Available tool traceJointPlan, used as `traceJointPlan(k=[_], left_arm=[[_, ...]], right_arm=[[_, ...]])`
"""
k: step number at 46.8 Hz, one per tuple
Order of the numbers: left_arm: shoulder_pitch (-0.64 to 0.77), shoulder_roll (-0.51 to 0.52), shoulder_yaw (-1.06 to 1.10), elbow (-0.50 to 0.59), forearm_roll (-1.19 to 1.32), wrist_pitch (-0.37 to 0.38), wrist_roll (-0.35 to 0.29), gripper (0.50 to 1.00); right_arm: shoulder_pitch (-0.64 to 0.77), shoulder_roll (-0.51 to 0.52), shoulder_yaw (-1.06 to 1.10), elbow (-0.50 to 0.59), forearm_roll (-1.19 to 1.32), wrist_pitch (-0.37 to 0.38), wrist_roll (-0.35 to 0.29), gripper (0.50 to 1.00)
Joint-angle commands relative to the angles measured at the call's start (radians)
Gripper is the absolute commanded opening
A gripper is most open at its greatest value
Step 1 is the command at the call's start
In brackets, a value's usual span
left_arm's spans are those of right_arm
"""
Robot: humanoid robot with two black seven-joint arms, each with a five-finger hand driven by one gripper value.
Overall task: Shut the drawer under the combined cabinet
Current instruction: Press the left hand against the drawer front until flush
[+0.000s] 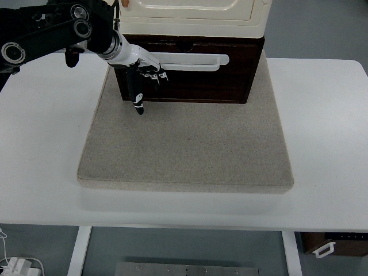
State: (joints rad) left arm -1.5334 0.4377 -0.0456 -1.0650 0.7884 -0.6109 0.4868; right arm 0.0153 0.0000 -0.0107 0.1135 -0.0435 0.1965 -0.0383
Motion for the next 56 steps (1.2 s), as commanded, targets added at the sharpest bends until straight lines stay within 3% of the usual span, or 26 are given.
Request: traceJointPlan(k=[1,56], left_arm=[[-0.001,0.003,0.0,-0.001,0.0,0.0,-0.001,1.0],[-0.001,0.035,-0.011,-0.006,0.009,0.0,-0.004,1.0]], right_arm=[[0.0,0.0,0.0,0.0,0.0,0.0,0.0,0.952],[0.0,0.0,0.0,0.0,-0.001,0.0,0.0,0.952]])
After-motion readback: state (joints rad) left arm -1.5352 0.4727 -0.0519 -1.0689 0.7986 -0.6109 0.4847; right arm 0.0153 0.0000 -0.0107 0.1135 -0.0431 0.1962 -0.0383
